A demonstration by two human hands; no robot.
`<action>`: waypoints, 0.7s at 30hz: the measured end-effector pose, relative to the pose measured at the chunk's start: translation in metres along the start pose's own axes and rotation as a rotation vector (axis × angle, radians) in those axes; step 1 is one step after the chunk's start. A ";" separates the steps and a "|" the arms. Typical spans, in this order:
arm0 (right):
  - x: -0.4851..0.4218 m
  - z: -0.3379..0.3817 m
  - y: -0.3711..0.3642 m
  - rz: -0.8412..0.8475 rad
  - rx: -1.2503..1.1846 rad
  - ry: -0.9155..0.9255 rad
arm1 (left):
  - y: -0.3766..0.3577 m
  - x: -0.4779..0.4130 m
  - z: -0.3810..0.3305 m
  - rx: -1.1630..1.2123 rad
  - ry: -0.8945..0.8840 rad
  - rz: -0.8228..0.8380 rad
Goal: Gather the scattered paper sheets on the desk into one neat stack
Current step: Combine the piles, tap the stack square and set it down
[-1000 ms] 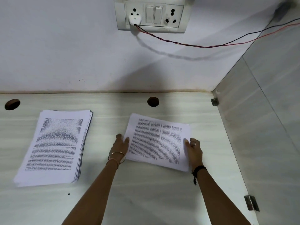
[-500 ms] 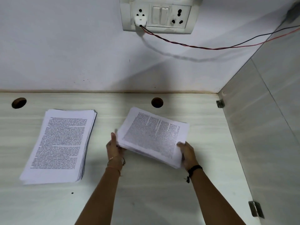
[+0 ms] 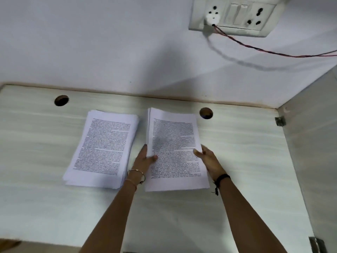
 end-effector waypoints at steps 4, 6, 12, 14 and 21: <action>-0.008 -0.002 -0.073 -0.014 0.092 0.093 | 0.072 0.003 -0.009 -0.105 -0.062 -0.260; -0.010 -0.005 -0.113 -0.012 0.148 0.114 | 0.111 0.005 -0.005 -0.172 -0.078 -0.362; -0.019 -0.018 -0.227 -0.105 0.283 0.150 | 0.221 -0.008 0.036 -0.304 -0.020 -0.428; -0.018 -0.017 -0.245 -0.165 0.302 0.182 | 0.235 -0.014 0.046 -0.305 0.008 -0.384; -0.028 -0.021 -0.280 -0.141 0.864 0.206 | 0.258 -0.023 0.080 -0.239 0.051 -0.309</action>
Point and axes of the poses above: each hand's wrist, its own x-axis away from the middle knuckle, its own y-axis out of the back of the hand, z = x × y, the point moved 4 cm from there along -x, towards the middle knuckle, and after that the axes turned 4 degrees about -x, right-handed, at the moved point
